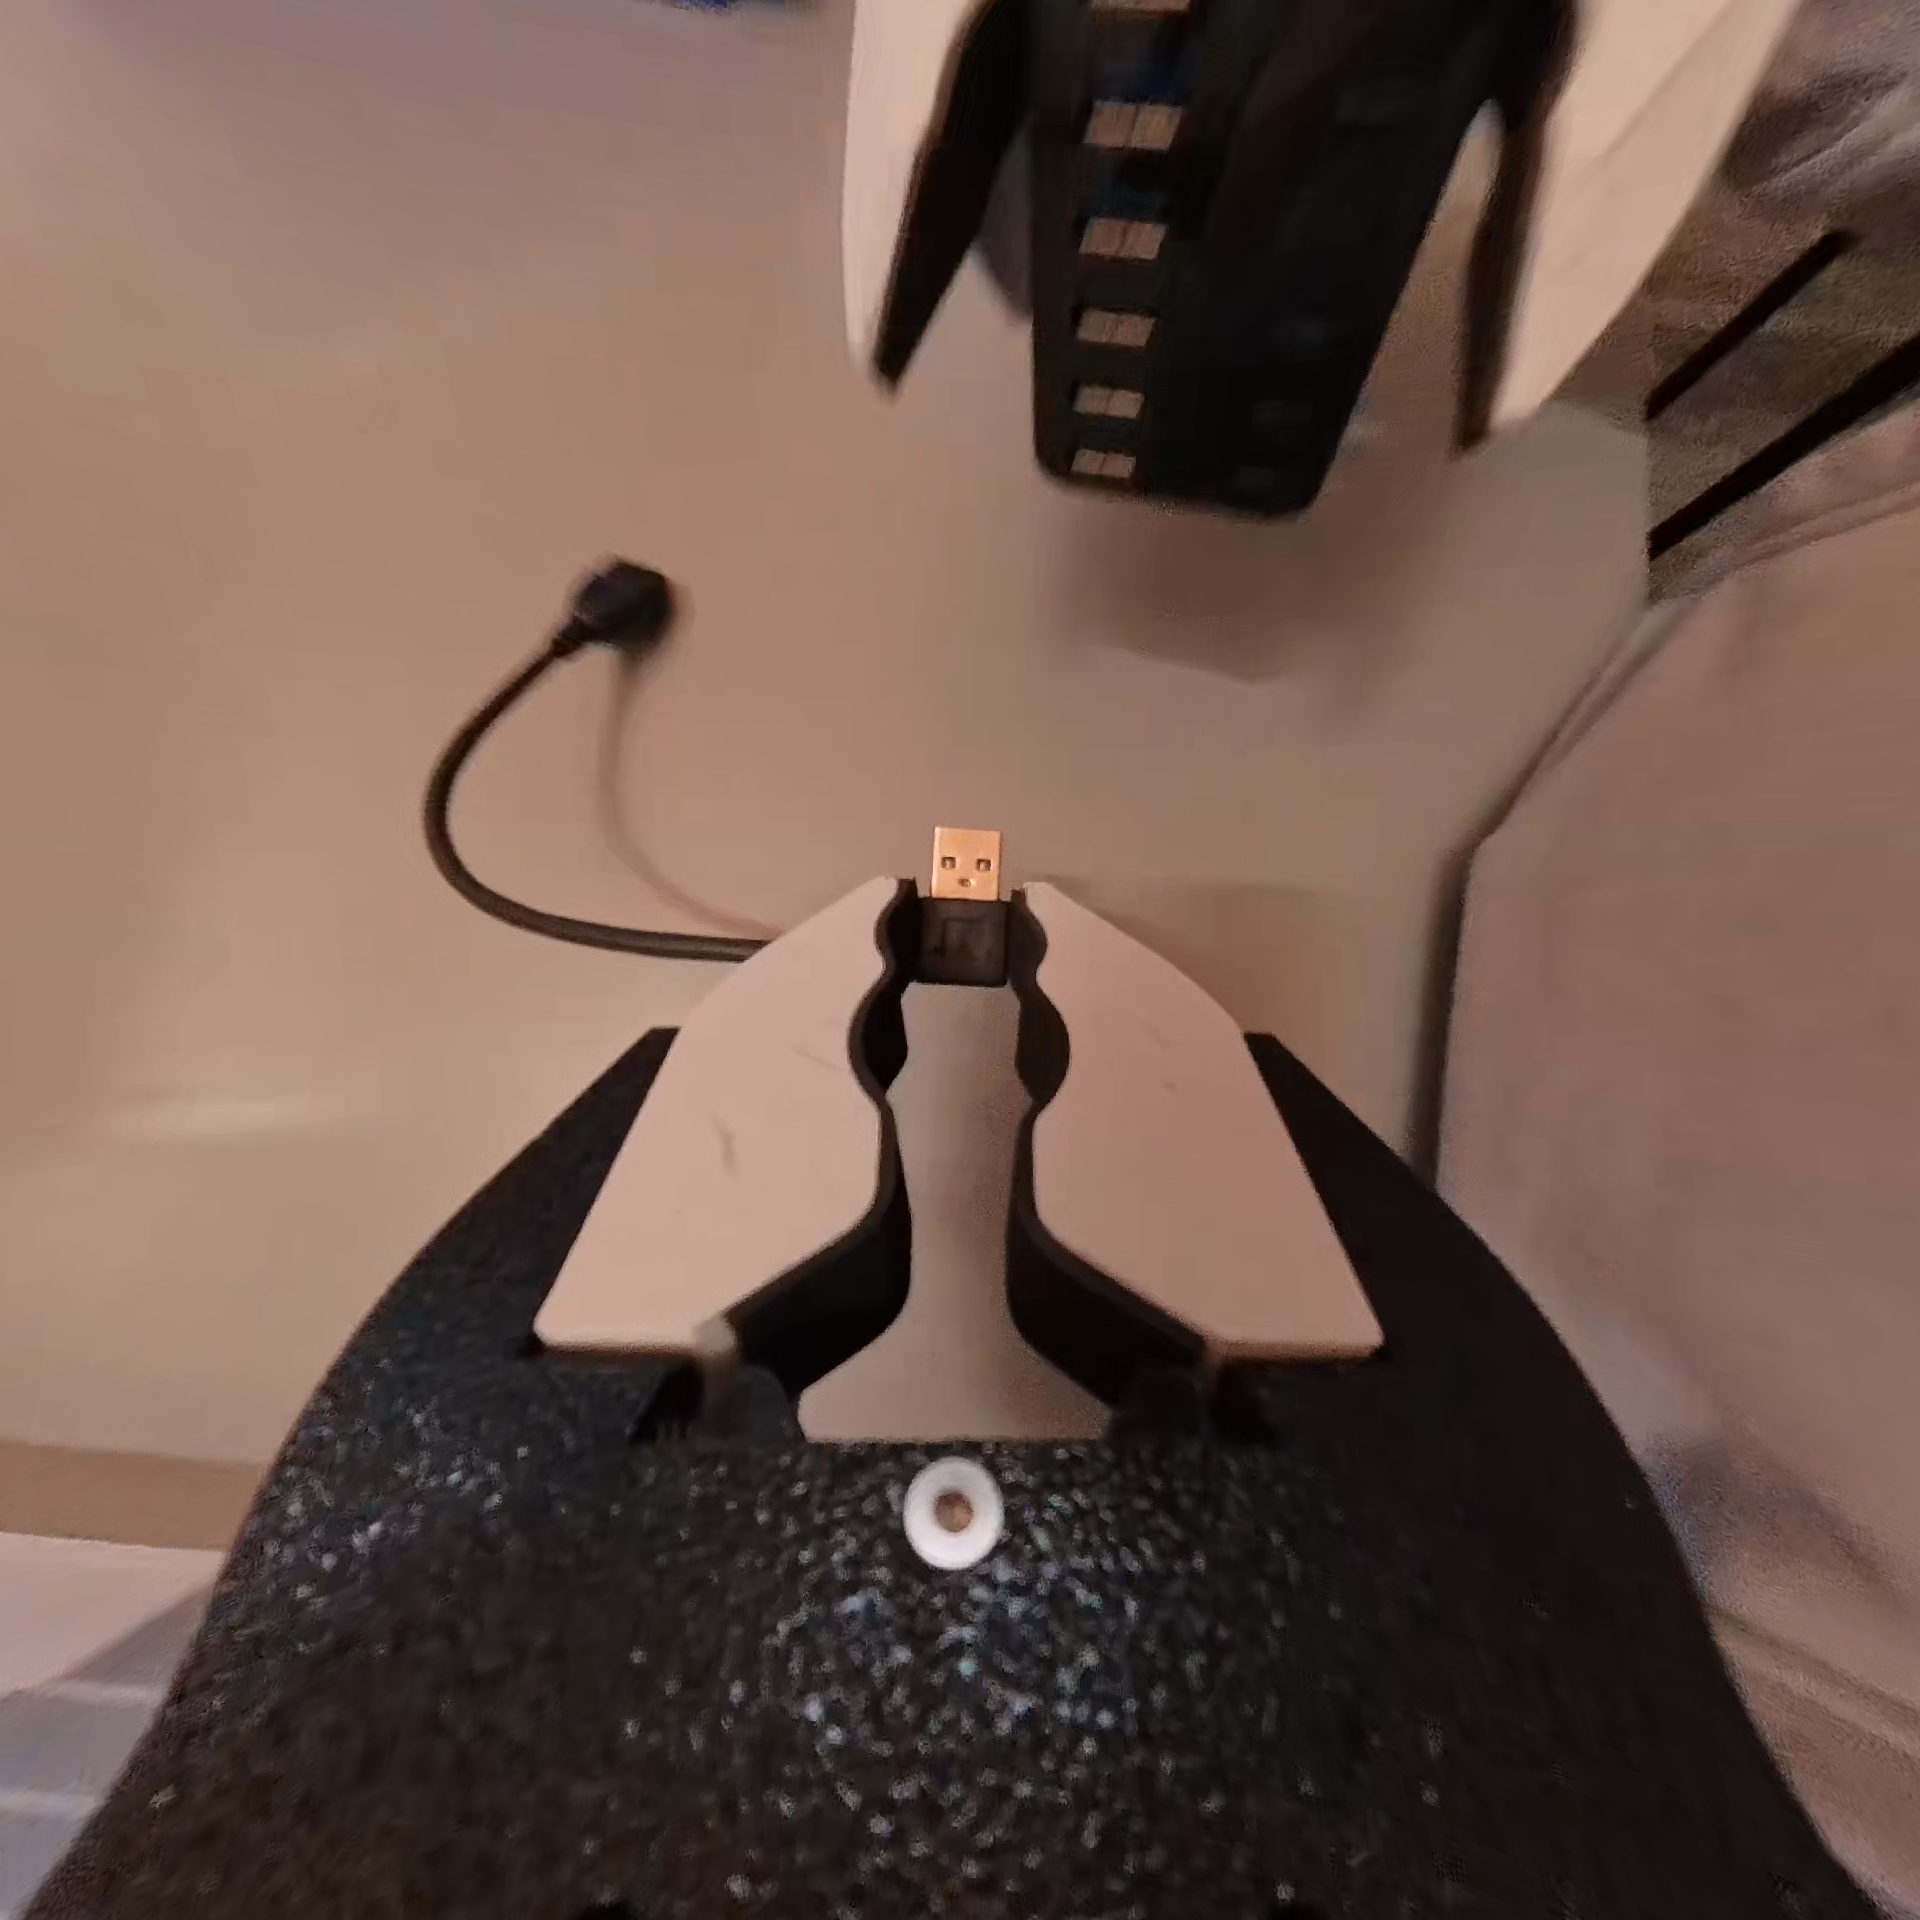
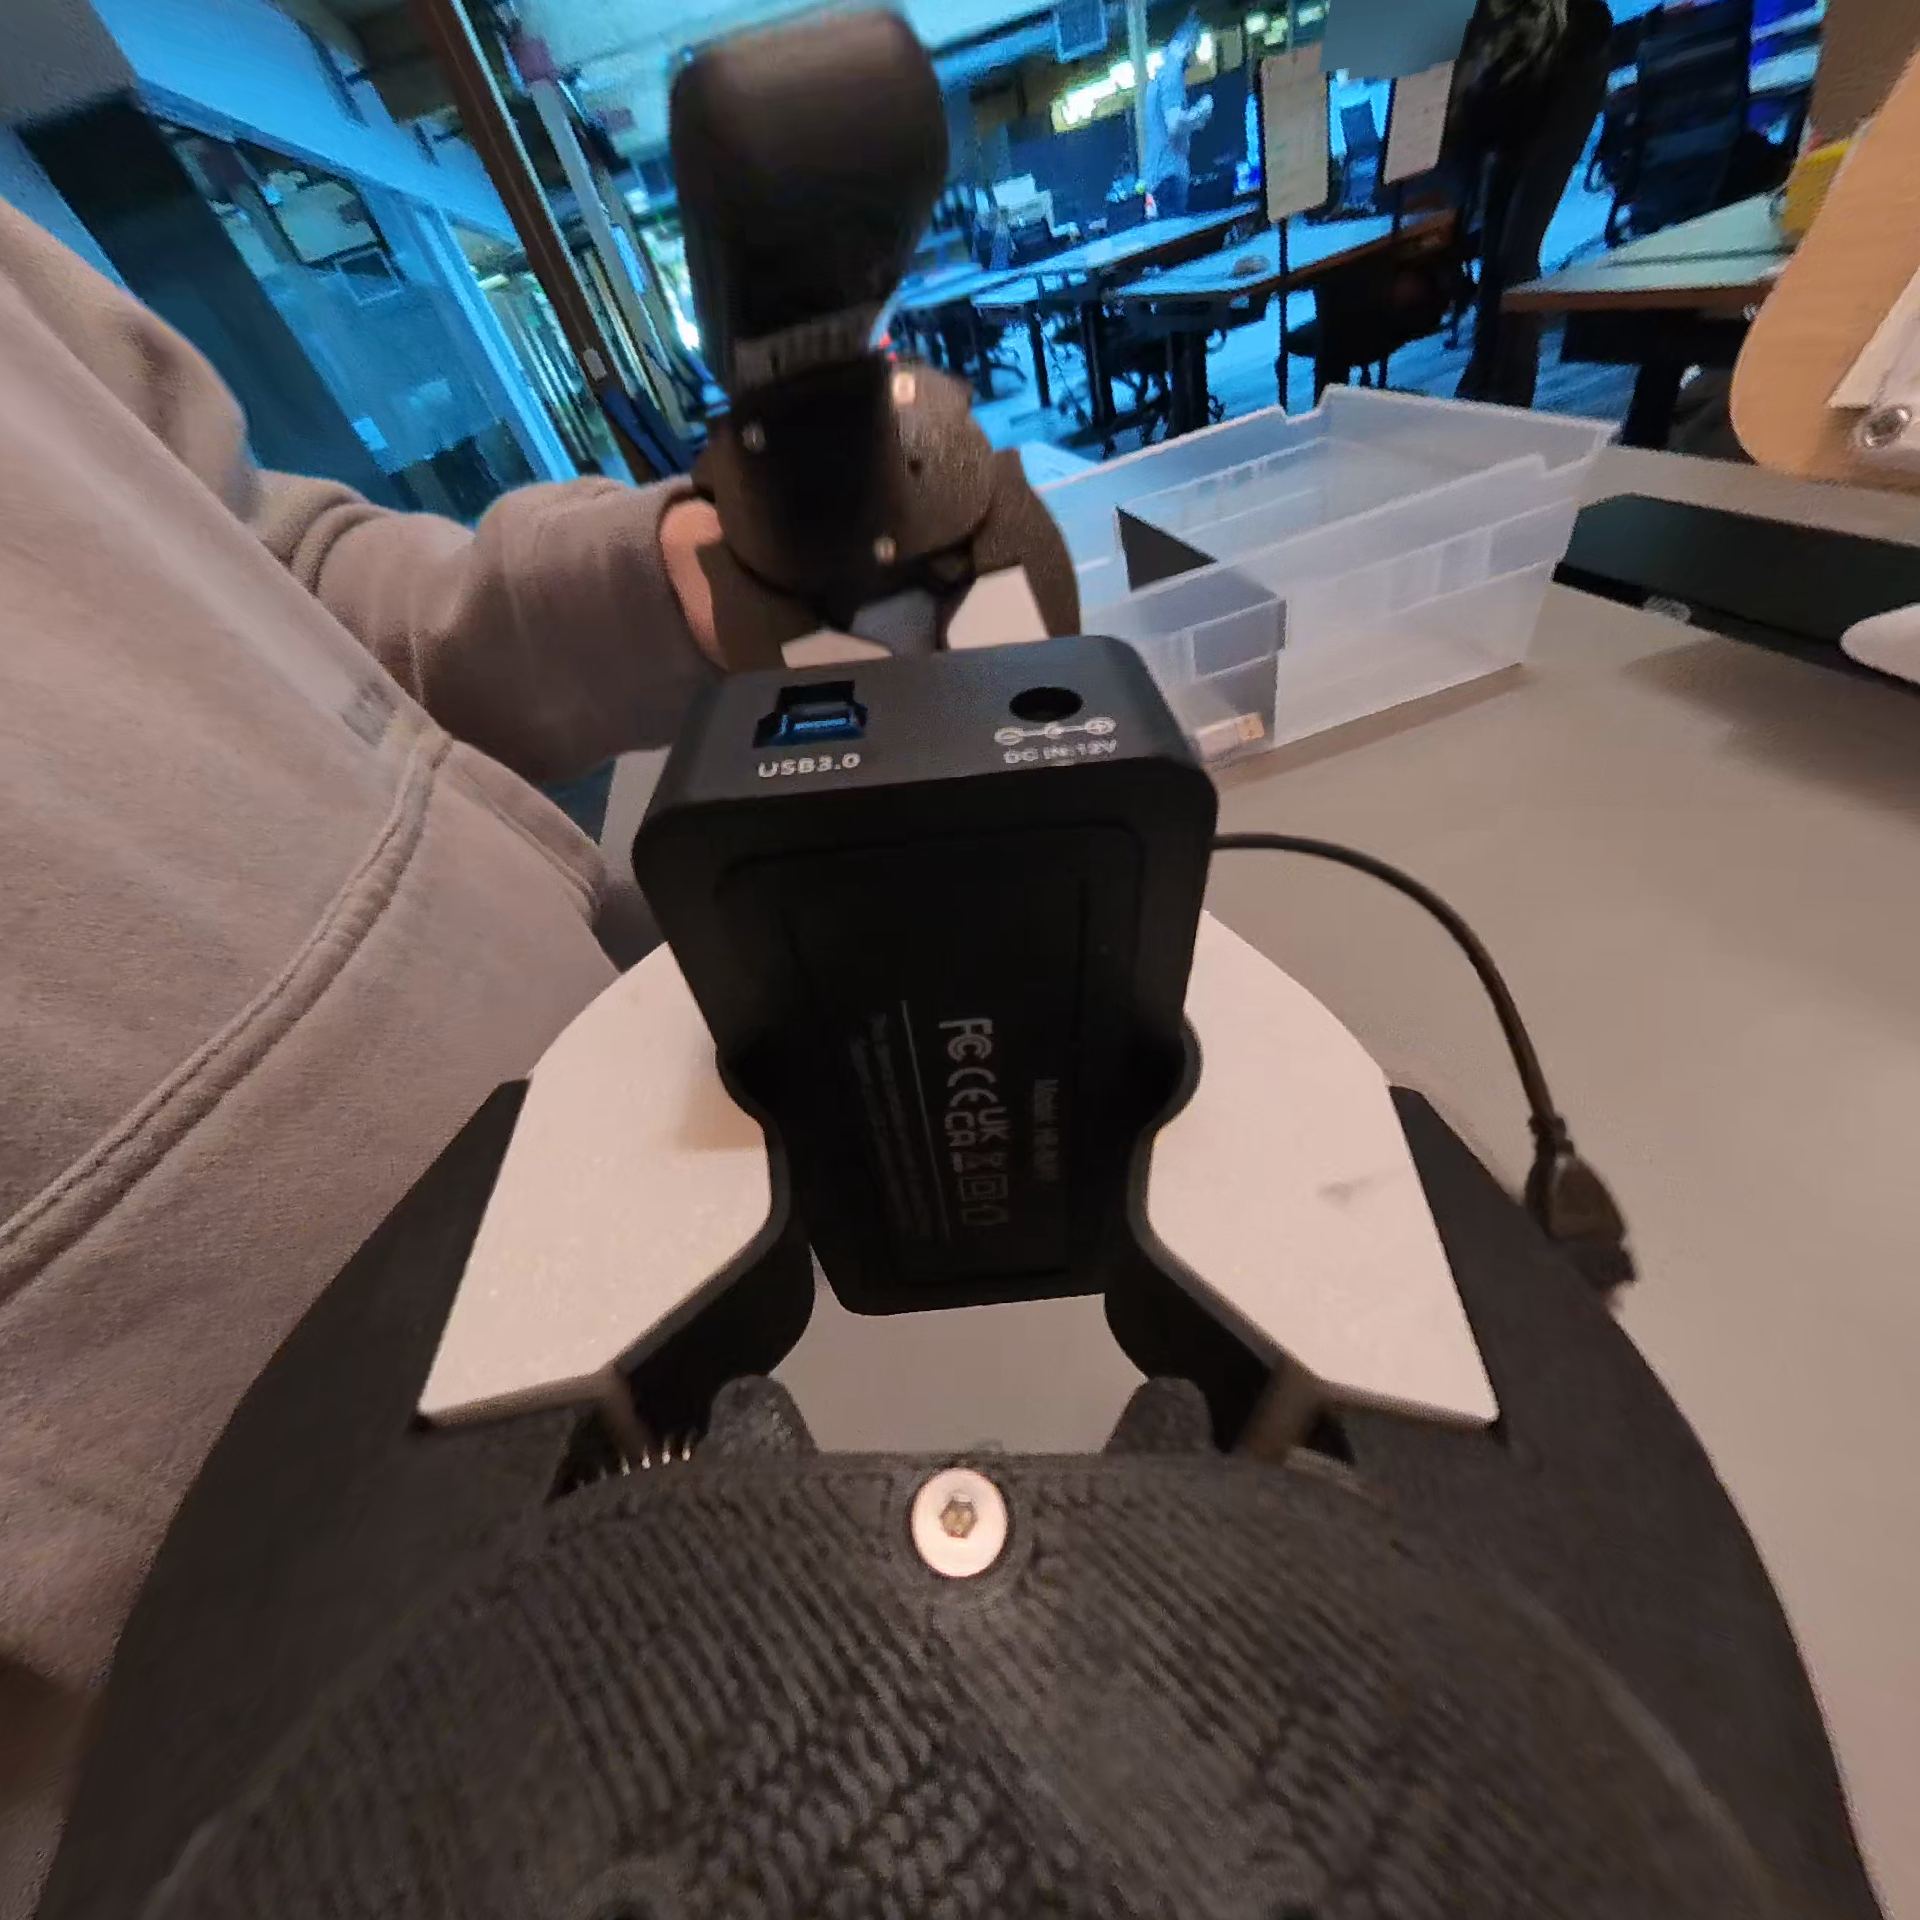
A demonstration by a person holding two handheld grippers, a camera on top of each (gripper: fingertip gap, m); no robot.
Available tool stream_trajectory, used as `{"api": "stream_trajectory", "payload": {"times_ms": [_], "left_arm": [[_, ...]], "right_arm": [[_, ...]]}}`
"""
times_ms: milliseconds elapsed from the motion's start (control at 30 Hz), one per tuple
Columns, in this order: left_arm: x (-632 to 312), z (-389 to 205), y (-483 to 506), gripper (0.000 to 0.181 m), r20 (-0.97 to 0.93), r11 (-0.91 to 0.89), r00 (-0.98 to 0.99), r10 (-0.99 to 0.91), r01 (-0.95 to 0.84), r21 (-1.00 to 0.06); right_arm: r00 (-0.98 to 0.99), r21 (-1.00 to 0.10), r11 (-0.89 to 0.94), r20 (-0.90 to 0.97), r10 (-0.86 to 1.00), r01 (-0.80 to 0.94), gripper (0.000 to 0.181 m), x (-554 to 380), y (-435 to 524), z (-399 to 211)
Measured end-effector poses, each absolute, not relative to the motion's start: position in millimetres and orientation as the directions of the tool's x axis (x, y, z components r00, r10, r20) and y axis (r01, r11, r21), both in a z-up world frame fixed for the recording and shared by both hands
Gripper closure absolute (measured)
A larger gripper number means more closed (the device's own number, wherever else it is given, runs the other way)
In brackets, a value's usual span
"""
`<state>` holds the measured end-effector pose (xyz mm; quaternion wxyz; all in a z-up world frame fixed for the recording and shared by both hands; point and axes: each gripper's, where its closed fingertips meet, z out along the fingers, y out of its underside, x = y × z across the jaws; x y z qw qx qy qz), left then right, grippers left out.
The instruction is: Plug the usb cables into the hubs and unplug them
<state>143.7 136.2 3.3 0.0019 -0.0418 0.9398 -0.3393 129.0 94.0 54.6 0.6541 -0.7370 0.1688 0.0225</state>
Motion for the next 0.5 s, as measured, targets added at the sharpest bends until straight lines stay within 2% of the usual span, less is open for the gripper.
{"api": "stream_trajectory", "payload": {"times_ms": [33, 233, 500], "left_arm": [[142.6, 15.4, 133.6, 0.165, 0.006, 0.773, -0.999, -0.048, -0.041, -0.633], [139.3, 58.5, 111.9, 0.165, -0.038, 0.782, -0.998, 0.048, 0.061, -0.62], [136.9, 55.9, 90.9, 0.165, -0.049, 0.81, -0.996, 0.071, 0.087, -0.579]], "right_arm": [[0.945, -0.958, -0.075, -0.256, -0.204, -0.276, 0.109, 127.4, 95.8, 56.7], [0.946, -0.959, -0.06, -0.261, -0.19, -0.277, 0.109, 126.8, 104.6, 59.1], [0.943, -0.958, -0.074, -0.258, -0.209, -0.278, 0.109, 128.1, 111.9, 56.2]]}}
